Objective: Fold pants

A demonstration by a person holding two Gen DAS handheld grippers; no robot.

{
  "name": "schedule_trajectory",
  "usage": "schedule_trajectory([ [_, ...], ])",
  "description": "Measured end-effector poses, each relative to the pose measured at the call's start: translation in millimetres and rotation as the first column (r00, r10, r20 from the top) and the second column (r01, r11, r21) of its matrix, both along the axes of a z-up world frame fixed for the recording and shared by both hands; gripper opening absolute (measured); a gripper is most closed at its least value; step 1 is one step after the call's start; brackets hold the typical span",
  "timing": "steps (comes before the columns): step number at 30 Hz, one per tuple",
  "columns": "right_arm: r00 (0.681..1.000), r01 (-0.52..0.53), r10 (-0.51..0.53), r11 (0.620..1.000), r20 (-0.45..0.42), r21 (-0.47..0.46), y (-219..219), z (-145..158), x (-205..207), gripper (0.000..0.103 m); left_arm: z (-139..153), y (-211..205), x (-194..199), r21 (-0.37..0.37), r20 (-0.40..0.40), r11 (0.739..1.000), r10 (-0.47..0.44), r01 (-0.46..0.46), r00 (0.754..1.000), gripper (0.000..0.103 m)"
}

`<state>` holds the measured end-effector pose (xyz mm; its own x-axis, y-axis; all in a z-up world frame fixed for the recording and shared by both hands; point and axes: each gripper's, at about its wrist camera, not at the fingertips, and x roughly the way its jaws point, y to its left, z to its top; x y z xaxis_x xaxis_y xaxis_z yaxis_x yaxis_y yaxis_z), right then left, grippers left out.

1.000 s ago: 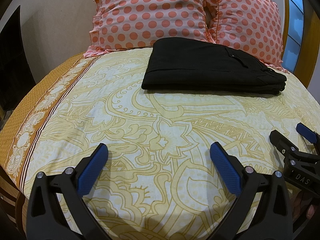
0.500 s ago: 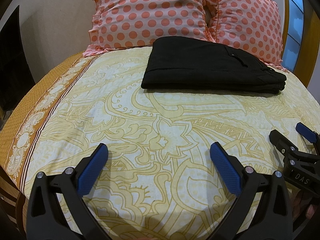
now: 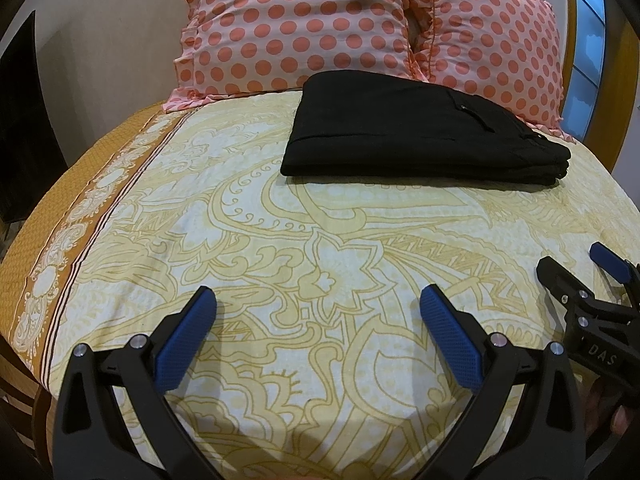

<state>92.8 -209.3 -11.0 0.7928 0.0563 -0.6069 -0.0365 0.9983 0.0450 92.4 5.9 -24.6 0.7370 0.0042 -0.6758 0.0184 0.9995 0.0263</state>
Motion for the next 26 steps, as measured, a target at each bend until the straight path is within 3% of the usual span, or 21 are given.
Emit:
schedule_trajectory([
  [26,1.0,0.001,-0.001,1.0,0.0,0.0,0.6,-0.3,0.4,0.102,1.3,1.0,1.3,0.002,-0.014,1.0,-0.015,0.015,1.0,0.101],
])
